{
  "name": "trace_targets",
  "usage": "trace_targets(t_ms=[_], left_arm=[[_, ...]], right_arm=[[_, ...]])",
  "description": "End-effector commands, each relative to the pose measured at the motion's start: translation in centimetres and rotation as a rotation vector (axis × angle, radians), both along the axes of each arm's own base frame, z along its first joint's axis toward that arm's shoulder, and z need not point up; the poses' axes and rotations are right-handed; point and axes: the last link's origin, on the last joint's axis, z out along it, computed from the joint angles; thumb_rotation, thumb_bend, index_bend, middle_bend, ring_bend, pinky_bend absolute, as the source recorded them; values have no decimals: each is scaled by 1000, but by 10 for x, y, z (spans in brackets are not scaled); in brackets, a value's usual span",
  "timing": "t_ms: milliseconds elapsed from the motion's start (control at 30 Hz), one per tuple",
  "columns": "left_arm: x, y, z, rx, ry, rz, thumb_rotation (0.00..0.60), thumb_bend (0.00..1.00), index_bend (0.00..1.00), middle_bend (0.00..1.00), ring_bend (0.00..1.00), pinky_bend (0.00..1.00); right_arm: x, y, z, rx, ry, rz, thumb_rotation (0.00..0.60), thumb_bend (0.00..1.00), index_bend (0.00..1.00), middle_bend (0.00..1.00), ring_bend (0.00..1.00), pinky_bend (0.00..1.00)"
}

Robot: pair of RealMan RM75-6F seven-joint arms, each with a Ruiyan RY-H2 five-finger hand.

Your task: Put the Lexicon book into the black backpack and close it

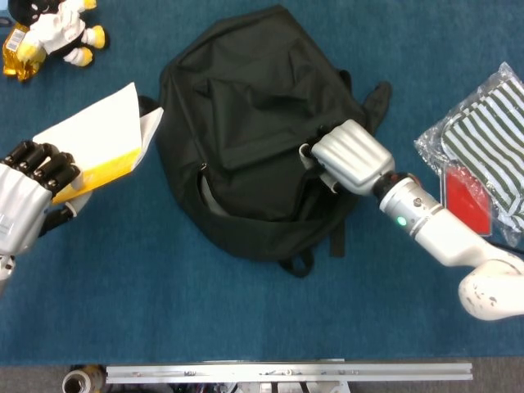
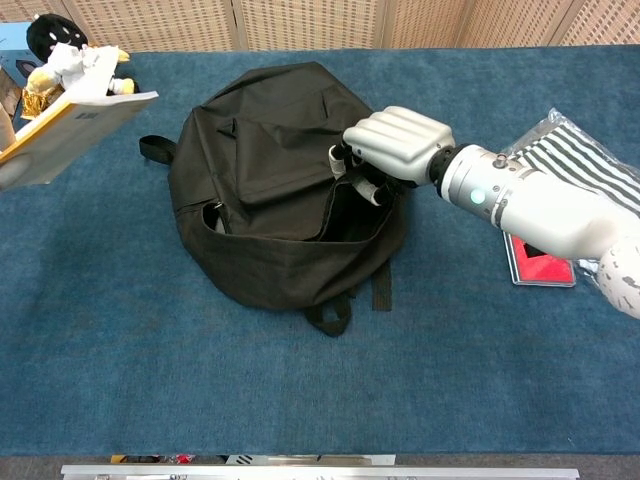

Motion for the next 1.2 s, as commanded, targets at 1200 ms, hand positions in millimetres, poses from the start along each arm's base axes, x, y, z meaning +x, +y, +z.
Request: trace_targets(t_ms=[1200], left_arm=[[29,-2,8,-73,24,-236,600,362,639,609,487,501]], right_arm=[[95,-55,2,-287,-463,-480,600,877,923,802,779,1000]])
